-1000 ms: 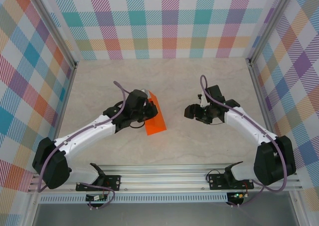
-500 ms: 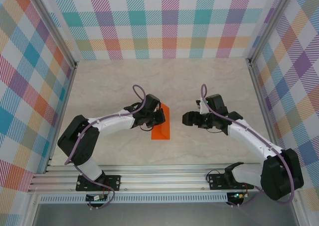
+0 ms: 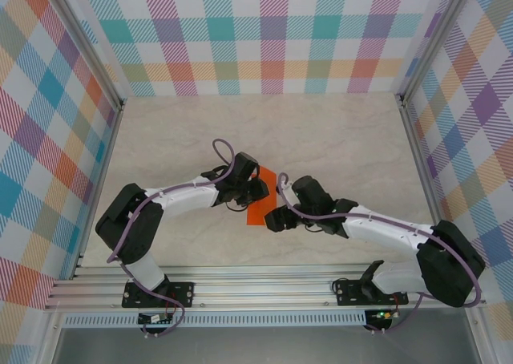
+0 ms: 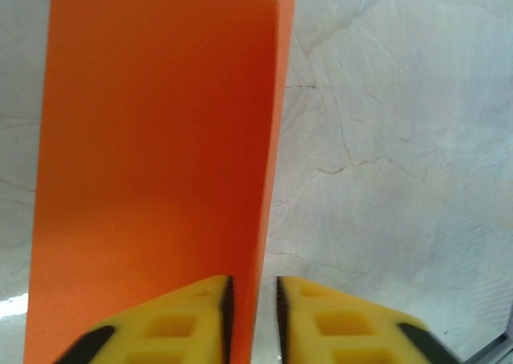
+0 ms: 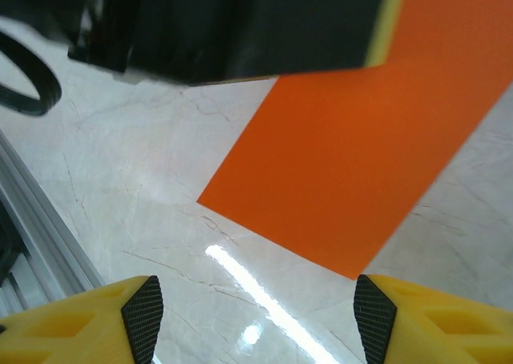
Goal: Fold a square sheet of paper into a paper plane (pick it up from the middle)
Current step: Place a square sheet of paper at the center of the table, then fold the triangle a second time at the center of the table.
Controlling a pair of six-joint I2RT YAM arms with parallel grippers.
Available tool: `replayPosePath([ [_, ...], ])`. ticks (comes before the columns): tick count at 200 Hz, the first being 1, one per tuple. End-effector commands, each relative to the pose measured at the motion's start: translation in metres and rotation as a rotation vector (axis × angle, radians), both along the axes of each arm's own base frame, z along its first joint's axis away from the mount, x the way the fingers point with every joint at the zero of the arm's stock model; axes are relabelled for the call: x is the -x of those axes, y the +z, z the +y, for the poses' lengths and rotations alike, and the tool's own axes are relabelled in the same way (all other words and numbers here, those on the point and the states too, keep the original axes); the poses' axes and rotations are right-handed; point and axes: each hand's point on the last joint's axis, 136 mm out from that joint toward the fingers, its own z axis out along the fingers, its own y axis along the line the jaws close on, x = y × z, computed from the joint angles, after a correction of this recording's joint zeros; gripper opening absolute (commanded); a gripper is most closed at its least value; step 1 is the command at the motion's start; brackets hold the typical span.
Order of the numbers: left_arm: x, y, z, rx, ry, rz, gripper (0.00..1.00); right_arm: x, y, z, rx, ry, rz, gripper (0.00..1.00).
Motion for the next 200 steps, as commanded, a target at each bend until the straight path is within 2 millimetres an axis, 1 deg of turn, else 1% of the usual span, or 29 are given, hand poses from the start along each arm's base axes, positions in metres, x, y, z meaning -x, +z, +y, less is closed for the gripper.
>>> replayPosePath([
  [1, -0.005, 0.007, 0.003, -0.009, 0.009, -0.003, 0.33, -0.017, 0.007, 0.005, -0.04, -0.068, -0.083, 0.67],
  [8, -0.007, 0.008, 0.002, -0.009, 0.005, -0.003, 0.35, -0.016, 0.007, 0.006, -0.05, -0.067, -0.076, 0.67],
  [33, -0.013, 0.008, -0.001, -0.004, -0.009, 0.005, 0.37, -0.011, 0.002, 0.013, -0.042, -0.04, -0.083, 0.69],
  [52, -0.018, 0.008, -0.002, 0.004, -0.009, 0.014, 0.37, -0.014, -0.004, 0.014, -0.013, -0.054, -0.097, 0.7],
  [71, -0.022, 0.006, -0.003, 0.017, -0.013, 0.025, 0.37, -0.013, -0.004, 0.019, -0.004, -0.041, -0.135, 0.7],
  [93, -0.024, 0.003, -0.002, 0.012, -0.012, 0.036, 0.37, -0.017, -0.006, 0.02, 0.029, -0.05, -0.178, 0.71],
  [105, -0.025, 0.001, -0.001, 0.014, -0.01, 0.042, 0.37, -0.017, -0.007, 0.021, 0.043, -0.048, -0.187, 0.71],
  [141, -0.028, 0.004, -0.005, 0.037, -0.016, 0.047, 0.36, -0.016, -0.011, 0.035, 0.079, -0.021, -0.219, 0.71],
  [161, -0.028, 0.005, -0.006, 0.044, -0.018, 0.051, 0.36, -0.017, -0.014, 0.038, 0.124, -0.018, -0.254, 0.71],
  [179, -0.027, 0.004, -0.006, 0.042, -0.017, 0.056, 0.36, -0.019, -0.012, 0.042, 0.135, -0.018, -0.275, 0.71],
  [200, -0.026, 0.003, -0.005, 0.041, -0.017, 0.059, 0.35, -0.022, -0.013, 0.041, 0.174, -0.04, -0.303, 0.7],
])
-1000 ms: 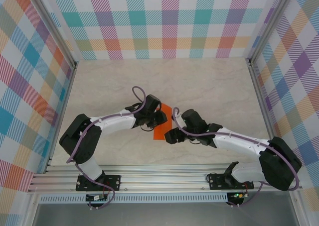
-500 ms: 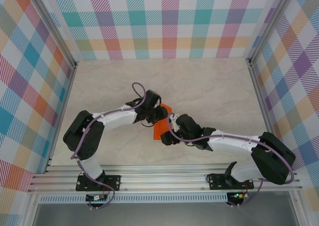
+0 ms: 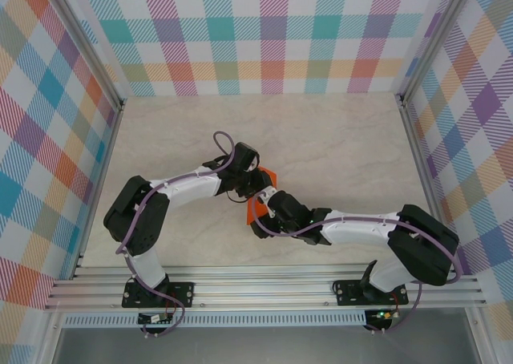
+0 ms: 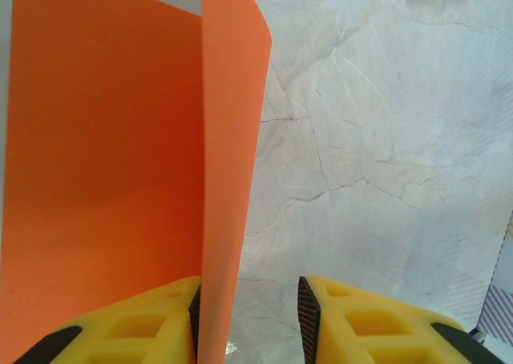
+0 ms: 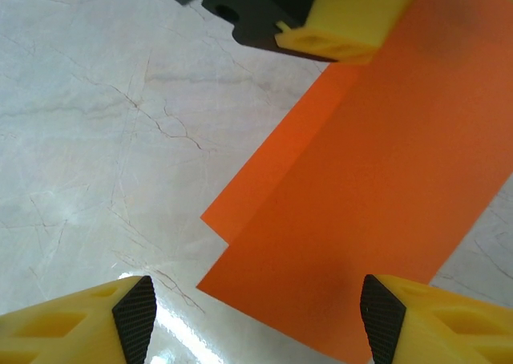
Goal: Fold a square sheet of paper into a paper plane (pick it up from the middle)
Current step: Fold the triangle a second time at the center of the table.
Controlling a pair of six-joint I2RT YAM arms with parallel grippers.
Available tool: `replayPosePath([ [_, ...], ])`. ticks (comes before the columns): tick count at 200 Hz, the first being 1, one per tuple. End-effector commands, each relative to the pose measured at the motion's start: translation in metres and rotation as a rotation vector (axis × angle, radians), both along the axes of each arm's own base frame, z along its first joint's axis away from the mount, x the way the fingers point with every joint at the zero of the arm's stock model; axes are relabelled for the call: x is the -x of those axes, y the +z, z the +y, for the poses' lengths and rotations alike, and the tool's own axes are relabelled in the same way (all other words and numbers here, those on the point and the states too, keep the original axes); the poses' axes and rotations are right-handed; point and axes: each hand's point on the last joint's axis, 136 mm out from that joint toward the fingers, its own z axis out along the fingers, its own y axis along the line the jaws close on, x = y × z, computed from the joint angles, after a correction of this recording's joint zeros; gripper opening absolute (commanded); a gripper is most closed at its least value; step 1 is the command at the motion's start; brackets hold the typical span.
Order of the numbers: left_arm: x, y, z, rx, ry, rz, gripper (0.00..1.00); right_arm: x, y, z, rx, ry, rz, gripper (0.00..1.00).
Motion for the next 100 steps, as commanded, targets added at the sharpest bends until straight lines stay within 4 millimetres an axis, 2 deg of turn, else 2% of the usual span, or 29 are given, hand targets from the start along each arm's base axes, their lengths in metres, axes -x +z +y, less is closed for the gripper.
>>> replayPosePath([
  [1, -0.0039, -0.0011, 0.0013, 0.004, -0.001, 0.015, 0.35, -0.0134, 0.013, 0.0066, 0.018, -0.029, -0.085, 0.7],
  [29, -0.0032, -0.0002, 0.0041, -0.009, 0.001, 0.012, 0.35, -0.017, 0.0145, -0.0001, 0.042, -0.066, -0.093, 0.62],
  [61, -0.003, 0.0004, 0.0042, -0.01, 0.0, 0.012, 0.34, -0.0153, 0.0152, -0.001, 0.06, -0.065, -0.074, 0.43],
  [100, -0.0021, -0.0003, 0.0052, -0.016, 0.0, 0.016, 0.33, -0.0141, 0.0187, -0.0029, 0.072, -0.074, -0.056, 0.38],
])
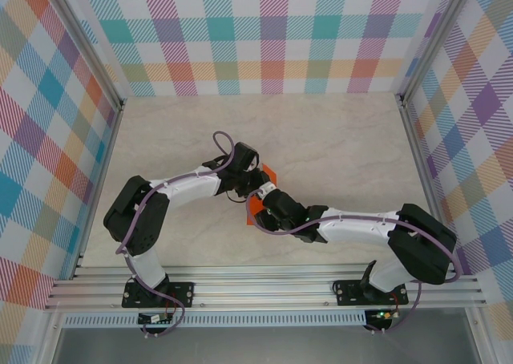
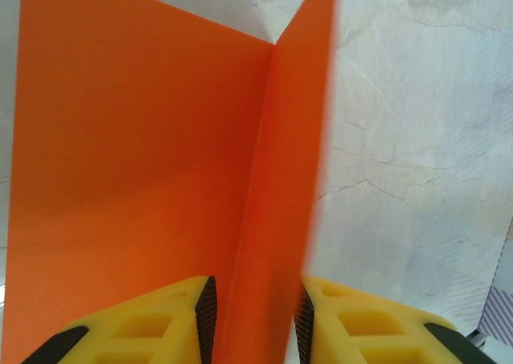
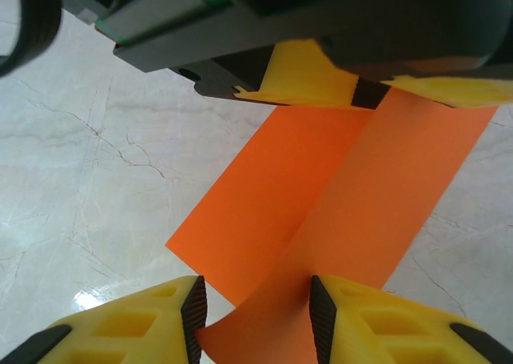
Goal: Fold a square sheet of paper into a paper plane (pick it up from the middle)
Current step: Fold the triangle a second time at the center of the table.
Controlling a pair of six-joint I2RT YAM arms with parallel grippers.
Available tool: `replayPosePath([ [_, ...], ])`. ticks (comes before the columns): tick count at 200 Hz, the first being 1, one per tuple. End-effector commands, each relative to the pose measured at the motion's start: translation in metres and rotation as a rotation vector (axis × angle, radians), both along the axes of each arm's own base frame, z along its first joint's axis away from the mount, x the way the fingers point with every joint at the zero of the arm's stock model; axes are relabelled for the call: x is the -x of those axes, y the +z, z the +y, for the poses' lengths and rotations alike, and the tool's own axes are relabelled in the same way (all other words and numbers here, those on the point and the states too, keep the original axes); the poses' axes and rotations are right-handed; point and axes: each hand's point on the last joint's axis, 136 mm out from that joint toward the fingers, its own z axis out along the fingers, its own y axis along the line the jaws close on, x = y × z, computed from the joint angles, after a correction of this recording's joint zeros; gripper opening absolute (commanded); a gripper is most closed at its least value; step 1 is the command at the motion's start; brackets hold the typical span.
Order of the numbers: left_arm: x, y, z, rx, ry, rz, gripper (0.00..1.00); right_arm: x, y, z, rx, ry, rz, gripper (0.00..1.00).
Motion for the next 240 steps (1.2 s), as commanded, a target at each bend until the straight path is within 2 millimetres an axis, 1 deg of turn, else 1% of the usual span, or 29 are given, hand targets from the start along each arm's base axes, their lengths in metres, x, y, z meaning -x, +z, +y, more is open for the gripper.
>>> replayPosePath([
  [1, -0.002, 0.0, 0.004, -0.013, -0.003, 0.015, 0.32, -0.001, 0.011, 0.003, -0.001, -0.013, 0.002, 0.38],
  [29, -0.002, 0.0, 0.004, -0.014, -0.003, 0.015, 0.32, 0.0, 0.01, 0.002, 0.018, -0.014, 0.021, 0.38],
  [49, -0.002, 0.0, 0.004, -0.017, -0.001, 0.016, 0.31, 0.001, 0.01, 0.001, 0.026, -0.016, 0.03, 0.4],
  [85, -0.002, -0.001, 0.005, -0.023, -0.001, 0.016, 0.29, 0.002, 0.016, 0.001, 0.006, -0.017, 0.026, 0.4],
  [107, -0.002, 0.0, 0.004, -0.023, -0.004, 0.017, 0.28, 0.0, 0.014, -0.004, 0.03, -0.039, 0.021, 0.36],
  [120, -0.002, 0.0, 0.005, -0.027, -0.001, 0.017, 0.28, 0.0, 0.014, -0.004, 0.032, -0.042, 0.026, 0.32],
  [152, -0.003, 0.001, 0.006, -0.033, -0.001, 0.007, 0.28, 0.003, 0.017, -0.001, 0.018, -0.029, 0.047, 0.29],
  [159, -0.004, 0.001, 0.007, -0.035, 0.001, 0.003, 0.28, 0.004, 0.018, -0.001, 0.021, -0.025, 0.052, 0.28],
  [161, 0.0, -0.002, 0.01, -0.05, 0.001, 0.022, 0.28, 0.005, 0.018, 0.0, 0.02, -0.023, 0.054, 0.28],
  [165, 0.001, -0.003, 0.011, -0.058, 0.002, 0.027, 0.28, 0.005, 0.018, 0.001, 0.02, -0.018, 0.057, 0.27],
  [194, 0.001, -0.001, 0.014, -0.067, 0.006, 0.023, 0.28, 0.007, 0.019, 0.004, 0.012, -0.001, 0.07, 0.22],
  [213, 0.002, -0.001, 0.017, -0.08, 0.013, 0.019, 0.28, 0.009, 0.02, 0.007, 0.004, 0.013, 0.08, 0.18],
  [240, 0.002, 0.003, 0.024, -0.1, 0.03, 0.003, 0.28, 0.013, 0.016, 0.015, 0.009, 0.049, 0.132, 0.08],
])
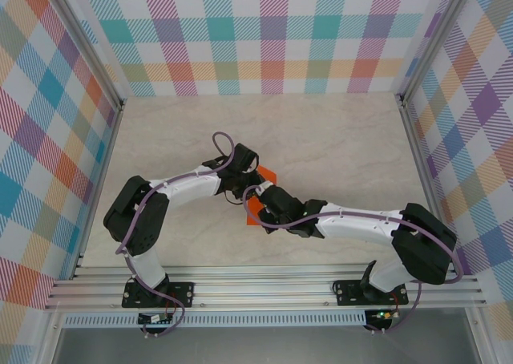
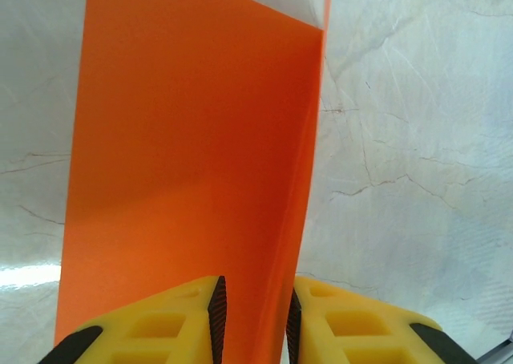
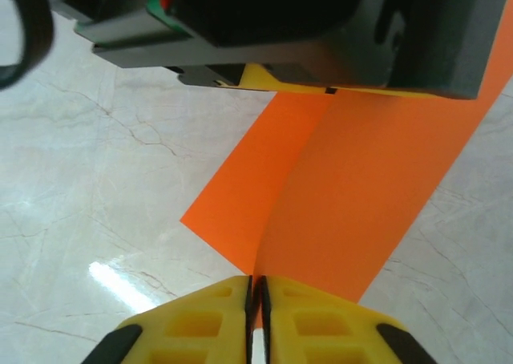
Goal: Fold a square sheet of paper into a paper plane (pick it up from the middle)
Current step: Fold the triangle a second time at the center of the table.
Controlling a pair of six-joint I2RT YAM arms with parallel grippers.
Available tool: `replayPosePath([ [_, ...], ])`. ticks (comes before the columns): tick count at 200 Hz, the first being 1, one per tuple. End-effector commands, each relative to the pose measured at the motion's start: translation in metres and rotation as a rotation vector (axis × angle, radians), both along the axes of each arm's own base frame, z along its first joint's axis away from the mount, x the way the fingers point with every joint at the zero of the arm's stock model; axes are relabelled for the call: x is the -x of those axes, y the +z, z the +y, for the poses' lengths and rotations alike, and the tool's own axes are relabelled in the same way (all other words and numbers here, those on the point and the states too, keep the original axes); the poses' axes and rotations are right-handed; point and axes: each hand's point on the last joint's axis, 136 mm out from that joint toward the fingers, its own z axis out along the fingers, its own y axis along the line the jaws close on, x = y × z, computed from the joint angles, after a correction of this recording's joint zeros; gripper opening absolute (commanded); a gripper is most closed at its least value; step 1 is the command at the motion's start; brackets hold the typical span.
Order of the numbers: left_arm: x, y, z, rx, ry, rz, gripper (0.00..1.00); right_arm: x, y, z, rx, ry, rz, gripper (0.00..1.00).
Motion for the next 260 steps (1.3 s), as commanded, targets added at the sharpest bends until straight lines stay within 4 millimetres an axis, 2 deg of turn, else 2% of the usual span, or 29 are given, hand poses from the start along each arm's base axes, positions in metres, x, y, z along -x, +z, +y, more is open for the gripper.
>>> replayPosePath([
  [1, -0.004, 0.012, 0.012, -0.03, 0.022, -0.03, 0.28, 0.004, 0.009, 0.014, -0.026, 0.039, 0.044, 0.08],
  [42, -0.004, 0.017, 0.019, -0.051, 0.032, -0.051, 0.3, 0.002, 0.004, 0.018, -0.033, 0.043, 0.09, 0.03],
  [81, -0.004, 0.019, 0.023, -0.063, 0.047, -0.06, 0.35, 0.003, 0.003, 0.017, -0.059, 0.054, 0.124, 0.04],
  [120, -0.003, 0.02, 0.039, -0.11, 0.095, -0.083, 0.39, 0.003, 0.0, 0.015, -0.122, 0.064, 0.209, 0.06],
  [134, -0.001, 0.019, 0.046, -0.118, 0.117, -0.088, 0.46, 0.004, -0.002, 0.014, -0.148, 0.07, 0.253, 0.06],
  [179, 0.007, 0.021, 0.058, -0.121, 0.147, -0.109, 0.5, -0.005, -0.009, 0.007, -0.196, 0.057, 0.355, 0.08],
  [209, 0.013, 0.021, 0.064, -0.119, 0.154, -0.12, 0.5, -0.013, -0.015, -0.006, -0.21, 0.027, 0.424, 0.09],
  [260, 0.019, 0.021, 0.062, -0.085, 0.141, -0.129, 0.5, -0.032, -0.021, -0.015, -0.2, 0.028, 0.451, 0.1],
])
